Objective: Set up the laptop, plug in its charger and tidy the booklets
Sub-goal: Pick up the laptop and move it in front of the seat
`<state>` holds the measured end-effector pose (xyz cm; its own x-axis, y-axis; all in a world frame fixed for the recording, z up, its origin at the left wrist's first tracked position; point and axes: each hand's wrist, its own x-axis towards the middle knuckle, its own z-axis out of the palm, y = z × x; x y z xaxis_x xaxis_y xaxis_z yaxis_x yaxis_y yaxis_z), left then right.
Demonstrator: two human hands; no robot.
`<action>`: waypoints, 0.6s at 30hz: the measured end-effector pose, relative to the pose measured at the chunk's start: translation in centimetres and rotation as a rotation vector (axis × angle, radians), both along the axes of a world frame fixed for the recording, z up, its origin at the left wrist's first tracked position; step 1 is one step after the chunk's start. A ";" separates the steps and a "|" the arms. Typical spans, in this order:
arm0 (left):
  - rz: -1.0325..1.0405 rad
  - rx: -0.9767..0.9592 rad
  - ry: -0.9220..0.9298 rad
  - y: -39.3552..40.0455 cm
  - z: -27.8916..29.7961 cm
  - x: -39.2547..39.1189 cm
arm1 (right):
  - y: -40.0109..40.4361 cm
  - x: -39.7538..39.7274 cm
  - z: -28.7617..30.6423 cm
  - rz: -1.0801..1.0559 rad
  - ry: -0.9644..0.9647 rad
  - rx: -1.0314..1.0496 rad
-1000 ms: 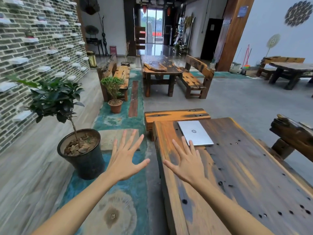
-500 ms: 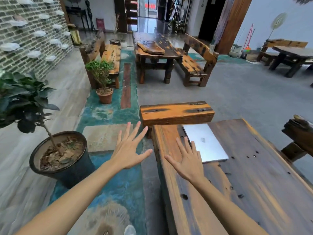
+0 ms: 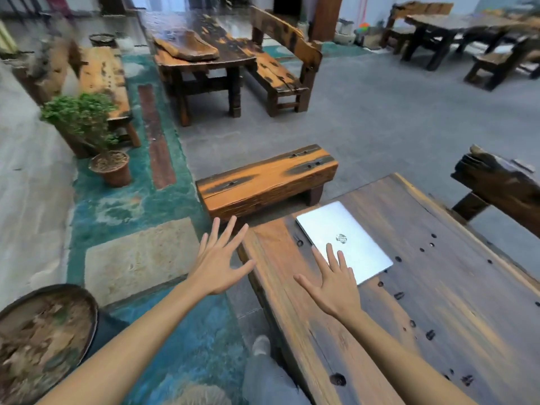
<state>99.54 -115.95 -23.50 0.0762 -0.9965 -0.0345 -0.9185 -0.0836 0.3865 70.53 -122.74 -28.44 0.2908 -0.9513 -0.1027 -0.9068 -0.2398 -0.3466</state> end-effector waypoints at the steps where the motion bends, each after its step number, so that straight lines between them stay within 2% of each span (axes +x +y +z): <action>1: -0.026 0.008 0.000 -2.0 -0.2 0.4 | -0.9 0.0 -0.3 -0.030 0.000 0.009; 9: -0.224 0.131 -0.010 -18.0 -2.2 1.1 | -8.6 1.1 -3.5 -0.325 -0.114 0.160; 13: -0.390 0.216 -0.008 -24.1 -3.4 0.0 | -10.8 1.1 -5.7 -0.479 -0.210 0.247; 18: -0.463 0.345 0.186 -29.8 -4.8 -2.5 | -12.0 -1.0 -7.2 -0.708 -0.319 0.366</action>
